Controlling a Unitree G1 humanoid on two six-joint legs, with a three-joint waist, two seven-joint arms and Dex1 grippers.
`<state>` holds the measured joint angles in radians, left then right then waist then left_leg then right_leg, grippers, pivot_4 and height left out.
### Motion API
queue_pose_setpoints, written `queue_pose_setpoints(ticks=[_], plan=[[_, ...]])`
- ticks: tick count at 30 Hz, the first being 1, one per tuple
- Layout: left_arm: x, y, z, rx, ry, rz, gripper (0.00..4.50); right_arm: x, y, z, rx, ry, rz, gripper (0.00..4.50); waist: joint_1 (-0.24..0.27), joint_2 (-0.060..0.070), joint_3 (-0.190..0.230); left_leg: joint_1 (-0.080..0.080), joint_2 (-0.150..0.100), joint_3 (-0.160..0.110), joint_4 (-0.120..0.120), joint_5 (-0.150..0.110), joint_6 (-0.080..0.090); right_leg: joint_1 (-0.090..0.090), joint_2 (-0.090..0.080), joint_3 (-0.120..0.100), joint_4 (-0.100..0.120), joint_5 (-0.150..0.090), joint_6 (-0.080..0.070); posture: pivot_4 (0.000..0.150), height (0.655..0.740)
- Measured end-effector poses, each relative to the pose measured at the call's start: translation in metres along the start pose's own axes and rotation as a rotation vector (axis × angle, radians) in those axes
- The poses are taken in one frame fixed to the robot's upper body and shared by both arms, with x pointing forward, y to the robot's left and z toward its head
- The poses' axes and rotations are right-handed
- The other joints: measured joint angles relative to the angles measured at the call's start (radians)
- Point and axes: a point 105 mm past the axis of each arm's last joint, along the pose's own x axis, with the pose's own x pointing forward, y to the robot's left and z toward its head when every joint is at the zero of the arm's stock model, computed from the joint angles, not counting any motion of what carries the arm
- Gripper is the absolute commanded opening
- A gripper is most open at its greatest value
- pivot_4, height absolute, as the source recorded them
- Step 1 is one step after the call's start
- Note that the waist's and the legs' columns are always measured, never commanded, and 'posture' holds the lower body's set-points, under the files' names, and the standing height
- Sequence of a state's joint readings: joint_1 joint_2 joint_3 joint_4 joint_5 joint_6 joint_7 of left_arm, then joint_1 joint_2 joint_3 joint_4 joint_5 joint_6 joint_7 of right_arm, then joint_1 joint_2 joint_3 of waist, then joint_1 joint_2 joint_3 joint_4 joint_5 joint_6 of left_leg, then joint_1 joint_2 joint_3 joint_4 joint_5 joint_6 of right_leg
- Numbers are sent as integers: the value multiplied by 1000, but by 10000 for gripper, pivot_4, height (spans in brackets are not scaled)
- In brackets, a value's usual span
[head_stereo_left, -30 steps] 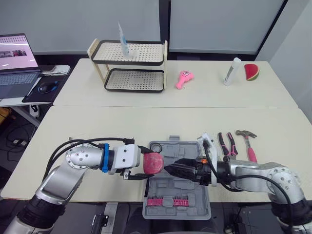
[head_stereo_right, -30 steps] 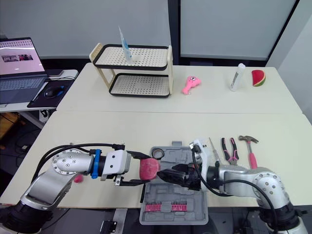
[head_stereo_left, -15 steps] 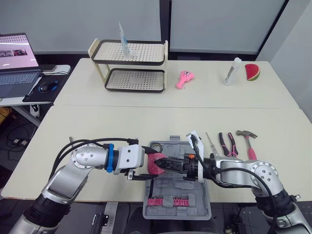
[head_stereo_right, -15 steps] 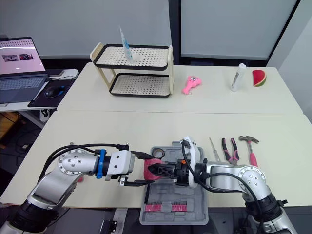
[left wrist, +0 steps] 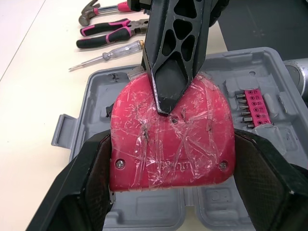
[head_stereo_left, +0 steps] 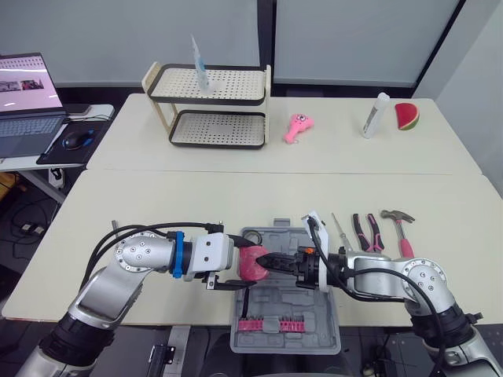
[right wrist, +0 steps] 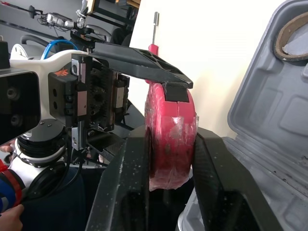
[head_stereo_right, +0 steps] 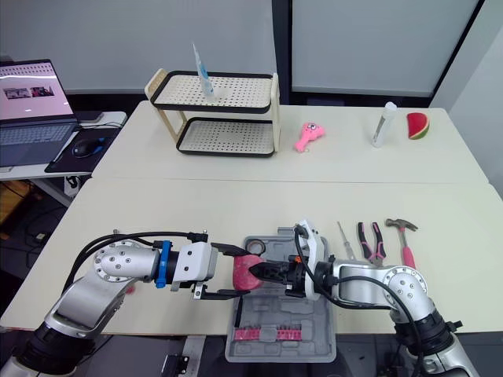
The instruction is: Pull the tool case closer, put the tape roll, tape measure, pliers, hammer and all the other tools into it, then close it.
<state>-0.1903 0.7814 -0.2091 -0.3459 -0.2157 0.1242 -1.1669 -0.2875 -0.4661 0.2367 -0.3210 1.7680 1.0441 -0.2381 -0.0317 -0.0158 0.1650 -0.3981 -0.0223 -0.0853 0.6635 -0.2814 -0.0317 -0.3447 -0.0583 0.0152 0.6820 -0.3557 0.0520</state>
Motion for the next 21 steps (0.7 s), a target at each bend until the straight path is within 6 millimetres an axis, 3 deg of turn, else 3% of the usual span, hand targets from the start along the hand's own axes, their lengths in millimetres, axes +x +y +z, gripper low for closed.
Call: queue_pose_setpoints(ticks=[13, 15, 18, 21], plan=[[1, -2, -1, -19, -15, 0, 31364, -1, -2, 0, 14, 5, -2, 8854, 0, 0, 0, 0, 0, 0, 0, 0, 0, 0, 0, 0, 0, 0, 0, 1500, 7290], [1, -4, -1, -46, -24, -4, 38489, -2, -2, -1, 18, 9, 2, 8854, 0, 0, 0, 0, 0, 0, 0, 0, 0, 0, 0, 0, 0, 0, 0, 1500, 7290], [-7, -8, -4, -75, -12, -25, 45000, -8, -2, -2, 21, 16, 0, 7926, 0, 0, 0, 0, 0, 0, 0, 0, 0, 0, 0, 0, 0, 0, 0, 1500, 7290], [-20, -10, -7, -112, -7, -25, 45000, -17, -5, -3, 33, 14, -15, 7926, 0, 0, 0, 0, 0, 0, 0, 0, 0, 0, 0, 0, 0, 0, 0, 1500, 7290]])
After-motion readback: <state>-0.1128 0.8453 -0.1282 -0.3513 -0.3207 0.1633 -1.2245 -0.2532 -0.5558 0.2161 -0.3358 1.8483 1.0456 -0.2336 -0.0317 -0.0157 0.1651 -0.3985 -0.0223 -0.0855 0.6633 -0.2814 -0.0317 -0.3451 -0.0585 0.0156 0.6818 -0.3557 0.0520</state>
